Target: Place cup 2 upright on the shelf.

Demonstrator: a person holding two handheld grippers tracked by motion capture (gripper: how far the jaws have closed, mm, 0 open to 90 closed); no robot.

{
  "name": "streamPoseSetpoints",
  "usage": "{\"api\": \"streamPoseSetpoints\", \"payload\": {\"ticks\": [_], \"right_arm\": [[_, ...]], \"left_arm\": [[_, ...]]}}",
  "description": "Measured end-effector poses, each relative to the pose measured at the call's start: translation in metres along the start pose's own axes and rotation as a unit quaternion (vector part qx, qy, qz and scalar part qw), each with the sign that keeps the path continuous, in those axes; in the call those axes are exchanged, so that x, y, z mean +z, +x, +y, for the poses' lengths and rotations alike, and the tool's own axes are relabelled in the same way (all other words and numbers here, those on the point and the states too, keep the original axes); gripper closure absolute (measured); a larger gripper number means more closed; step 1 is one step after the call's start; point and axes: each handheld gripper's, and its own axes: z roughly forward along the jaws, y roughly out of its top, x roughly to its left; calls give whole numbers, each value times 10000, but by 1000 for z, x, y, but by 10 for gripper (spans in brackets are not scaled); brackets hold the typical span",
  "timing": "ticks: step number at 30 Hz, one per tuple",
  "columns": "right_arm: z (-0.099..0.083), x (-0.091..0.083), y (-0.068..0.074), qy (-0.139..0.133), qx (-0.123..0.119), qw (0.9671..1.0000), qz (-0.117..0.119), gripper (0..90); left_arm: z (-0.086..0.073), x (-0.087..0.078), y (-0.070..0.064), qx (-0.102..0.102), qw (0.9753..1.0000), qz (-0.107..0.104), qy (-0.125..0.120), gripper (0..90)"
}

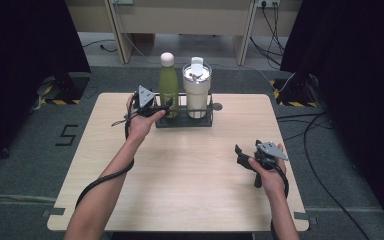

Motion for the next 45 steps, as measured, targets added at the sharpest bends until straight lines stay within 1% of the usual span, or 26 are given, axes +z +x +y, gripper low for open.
{"api": "streamPoseSetpoints", "payload": {"ticks": [6,9,15,25,32,41,45], "right_arm": [[0,0,0,-4,-21,10000,-17,147],[-1,0,1,14,-8,10000,-8,147],[-1,0,1,27,-3,10000,-15,147],[-2,1,1,50,-16,10000,-10,147],[-2,0,2,37,-8,10000,-15,147],[-2,0,2,42,-1,10000,-27,147],[-2,0,2,45,-9,10000,-25,147]], "left_arm": [[0,-10,1,18,10000,-12,-41,106],[-2,-16,1,-31,10000,-9,-60,106],[-8,-25,1,9,10000,-11,-26,108],[-10,-43,0,28,9999,-50,-111,108],[-14,-53,0,34,9999,-83,-104,108],[-22,-67,3,33,9999,-105,-50,110],[-26,-73,3,-8,9999,-114,-56,111]]}}
